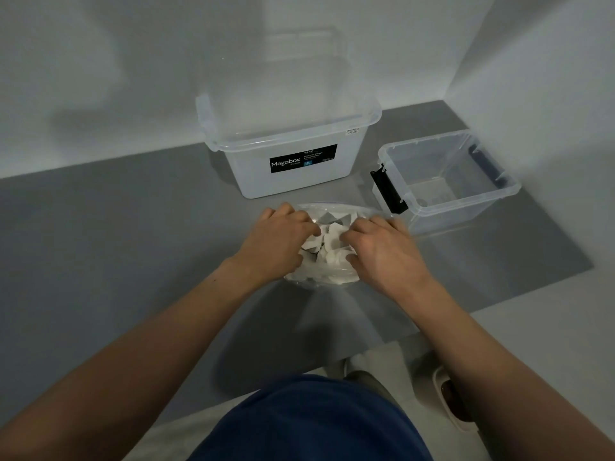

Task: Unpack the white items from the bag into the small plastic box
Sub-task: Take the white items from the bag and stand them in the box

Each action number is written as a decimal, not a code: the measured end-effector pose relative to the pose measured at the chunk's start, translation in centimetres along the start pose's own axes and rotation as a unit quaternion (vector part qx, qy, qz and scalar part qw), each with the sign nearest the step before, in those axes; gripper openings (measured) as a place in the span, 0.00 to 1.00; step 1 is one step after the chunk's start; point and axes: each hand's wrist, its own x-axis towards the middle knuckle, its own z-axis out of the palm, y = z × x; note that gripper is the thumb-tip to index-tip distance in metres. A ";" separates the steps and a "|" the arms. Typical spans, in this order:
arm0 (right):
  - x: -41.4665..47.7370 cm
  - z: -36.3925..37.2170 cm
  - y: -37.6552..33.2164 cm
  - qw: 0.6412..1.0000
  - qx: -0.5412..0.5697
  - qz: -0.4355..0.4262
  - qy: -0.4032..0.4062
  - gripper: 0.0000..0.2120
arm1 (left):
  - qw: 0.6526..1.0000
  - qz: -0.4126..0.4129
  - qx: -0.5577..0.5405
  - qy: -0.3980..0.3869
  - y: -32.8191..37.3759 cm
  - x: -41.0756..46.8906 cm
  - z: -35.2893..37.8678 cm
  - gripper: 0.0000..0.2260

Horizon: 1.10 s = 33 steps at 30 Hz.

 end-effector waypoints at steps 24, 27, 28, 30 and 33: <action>6.1 -0.4 0.6 0.989 0.003 -0.090 -0.113 0.12 | 0.992 -0.070 -0.061 0.087 -1.1 2.8 2.5 0.08; 5.5 -0.9 1.6 0.994 0.031 -0.070 -0.072 0.10 | 0.970 -0.084 -0.200 0.107 -1.6 2.4 0.8 0.06; 5.3 -1.0 1.9 0.996 0.059 -0.054 -0.050 0.10 | 0.961 -0.094 -0.237 0.111 -1.8 2.4 0.2 0.05; 4.7 -1.5 2.2 0.989 0.145 -0.018 0.001 0.11 | 0.944 -0.119 -0.288 0.112 -1.9 2.4 -0.9 0.05; 3.7 -2.3 2.3 0.959 0.275 0.029 0.064 0.07 | 0.929 -0.122 -0.328 0.123 -2.3 2.7 -1.9 0.07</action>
